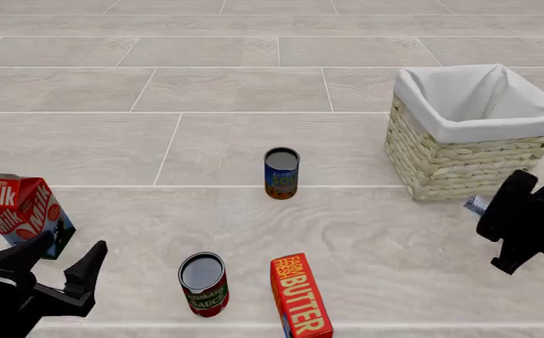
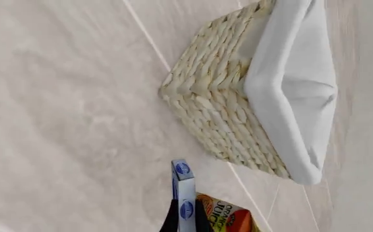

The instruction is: Pick the cream cheese and place it in the basket.

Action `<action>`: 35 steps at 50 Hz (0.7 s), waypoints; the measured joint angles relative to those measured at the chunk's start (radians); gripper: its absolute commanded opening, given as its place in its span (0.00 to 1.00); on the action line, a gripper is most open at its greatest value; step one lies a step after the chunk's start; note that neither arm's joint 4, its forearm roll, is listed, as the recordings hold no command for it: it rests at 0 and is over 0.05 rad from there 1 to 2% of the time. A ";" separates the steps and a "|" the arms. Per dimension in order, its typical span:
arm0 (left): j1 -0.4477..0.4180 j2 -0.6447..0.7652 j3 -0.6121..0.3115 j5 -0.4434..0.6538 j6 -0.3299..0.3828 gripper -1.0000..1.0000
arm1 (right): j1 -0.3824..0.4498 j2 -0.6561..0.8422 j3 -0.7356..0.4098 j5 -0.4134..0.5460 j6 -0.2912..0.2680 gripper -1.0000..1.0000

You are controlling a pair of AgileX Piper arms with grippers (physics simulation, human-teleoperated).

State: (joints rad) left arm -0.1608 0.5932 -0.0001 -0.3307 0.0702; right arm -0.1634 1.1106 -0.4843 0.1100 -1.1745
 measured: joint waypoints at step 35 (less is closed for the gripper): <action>-0.016 0.352 0.000 -0.363 -0.014 1.00 | 0.195 -0.194 -0.583 0.560 0.613 0.00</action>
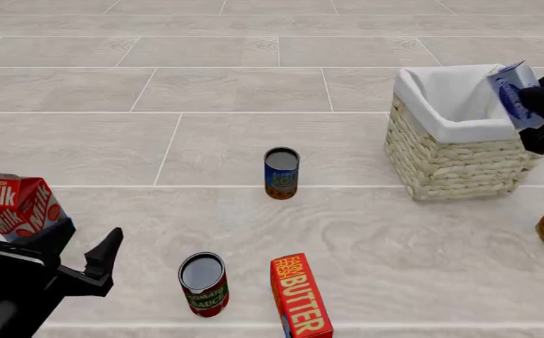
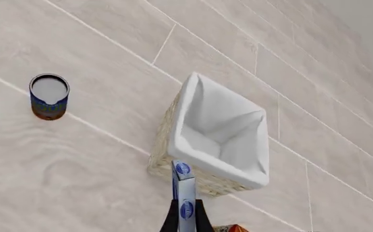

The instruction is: Pick the cream cheese and place it in the basket.

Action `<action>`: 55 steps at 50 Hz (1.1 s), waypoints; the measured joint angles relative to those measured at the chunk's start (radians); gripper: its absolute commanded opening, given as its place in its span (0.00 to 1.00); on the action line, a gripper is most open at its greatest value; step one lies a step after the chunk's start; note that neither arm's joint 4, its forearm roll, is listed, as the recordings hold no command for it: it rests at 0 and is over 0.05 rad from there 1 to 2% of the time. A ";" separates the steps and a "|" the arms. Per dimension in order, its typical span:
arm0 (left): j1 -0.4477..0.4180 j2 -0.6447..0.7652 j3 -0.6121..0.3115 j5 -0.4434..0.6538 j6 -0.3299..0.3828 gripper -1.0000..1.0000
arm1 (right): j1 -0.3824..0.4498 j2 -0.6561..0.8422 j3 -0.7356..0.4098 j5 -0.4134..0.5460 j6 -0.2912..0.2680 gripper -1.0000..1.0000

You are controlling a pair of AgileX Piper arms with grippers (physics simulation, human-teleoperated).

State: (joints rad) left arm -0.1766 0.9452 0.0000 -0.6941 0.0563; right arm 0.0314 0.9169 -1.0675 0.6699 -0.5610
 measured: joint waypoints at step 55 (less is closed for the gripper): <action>0.009 0.143 0.000 -0.163 -0.006 1.00 | -0.134 0.544 -0.568 0.062 0.421 0.00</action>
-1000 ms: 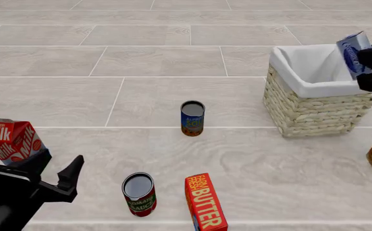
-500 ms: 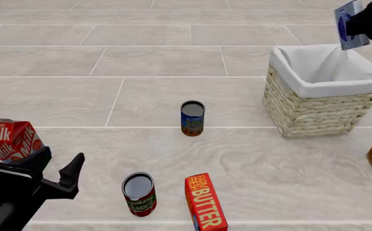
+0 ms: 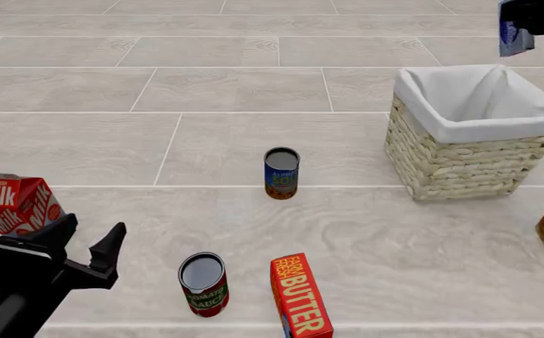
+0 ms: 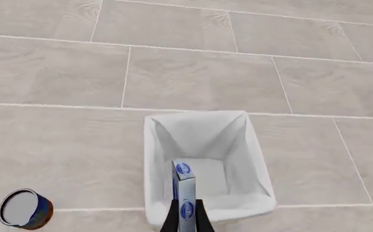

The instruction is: Pick the cream cheese and place it in the basket.

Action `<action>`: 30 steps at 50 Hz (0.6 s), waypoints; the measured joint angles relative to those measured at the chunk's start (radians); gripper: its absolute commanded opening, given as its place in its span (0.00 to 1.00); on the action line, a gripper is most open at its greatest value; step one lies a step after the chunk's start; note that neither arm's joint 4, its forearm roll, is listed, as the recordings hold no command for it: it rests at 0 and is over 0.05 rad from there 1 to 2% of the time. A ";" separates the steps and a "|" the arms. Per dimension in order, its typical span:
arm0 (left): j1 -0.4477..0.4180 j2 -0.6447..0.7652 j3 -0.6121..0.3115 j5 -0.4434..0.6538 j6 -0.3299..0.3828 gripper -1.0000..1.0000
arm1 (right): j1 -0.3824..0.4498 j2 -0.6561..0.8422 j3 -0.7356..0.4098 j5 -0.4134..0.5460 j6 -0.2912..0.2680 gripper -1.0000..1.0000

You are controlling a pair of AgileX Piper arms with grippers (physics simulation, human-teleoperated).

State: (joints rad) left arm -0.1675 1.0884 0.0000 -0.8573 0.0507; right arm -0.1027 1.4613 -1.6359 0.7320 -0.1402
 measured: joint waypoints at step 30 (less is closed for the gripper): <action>0.006 0.026 0.000 -0.027 0.002 1.00 | -0.090 0.224 -0.052 -0.094 0.086 0.00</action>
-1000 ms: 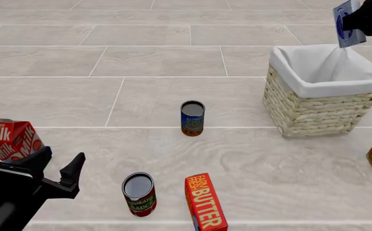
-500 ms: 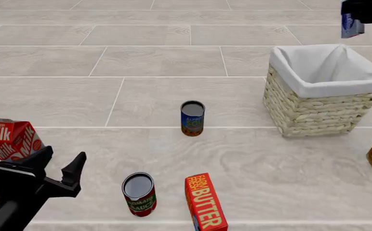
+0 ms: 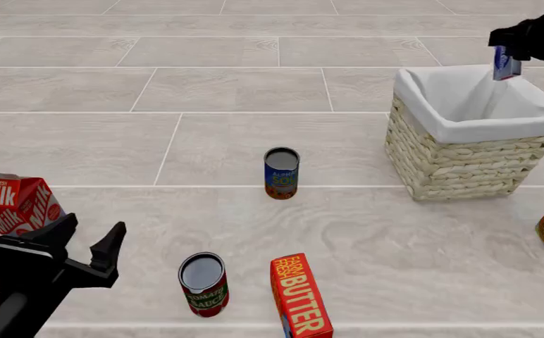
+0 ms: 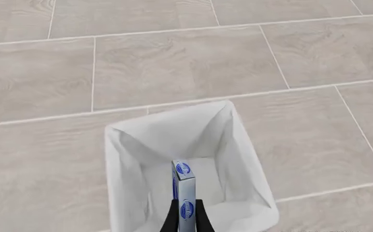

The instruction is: Pick the cream cheese and place it in the basket.

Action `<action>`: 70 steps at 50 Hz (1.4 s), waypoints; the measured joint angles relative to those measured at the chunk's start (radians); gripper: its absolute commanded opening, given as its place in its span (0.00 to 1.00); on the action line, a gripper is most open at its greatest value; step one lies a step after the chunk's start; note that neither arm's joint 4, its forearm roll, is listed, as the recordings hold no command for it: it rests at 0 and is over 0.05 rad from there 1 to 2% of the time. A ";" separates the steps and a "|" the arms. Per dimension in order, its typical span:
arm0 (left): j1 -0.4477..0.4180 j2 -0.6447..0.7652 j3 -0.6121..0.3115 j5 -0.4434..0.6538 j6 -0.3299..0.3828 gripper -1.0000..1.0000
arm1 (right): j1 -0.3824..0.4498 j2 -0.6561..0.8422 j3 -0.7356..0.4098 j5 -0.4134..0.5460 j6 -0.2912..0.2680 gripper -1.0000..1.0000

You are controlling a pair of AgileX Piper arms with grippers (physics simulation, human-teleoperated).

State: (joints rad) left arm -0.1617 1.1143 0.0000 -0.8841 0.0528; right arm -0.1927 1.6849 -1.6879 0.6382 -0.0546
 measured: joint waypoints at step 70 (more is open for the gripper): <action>0.004 -0.021 0.000 0.027 0.005 1.00 | -0.014 0.208 0.058 -0.160 0.029 0.00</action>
State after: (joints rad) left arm -0.1581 1.0929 0.0000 -0.8576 0.0575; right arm -0.2067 1.8933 -1.6301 0.4785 -0.0260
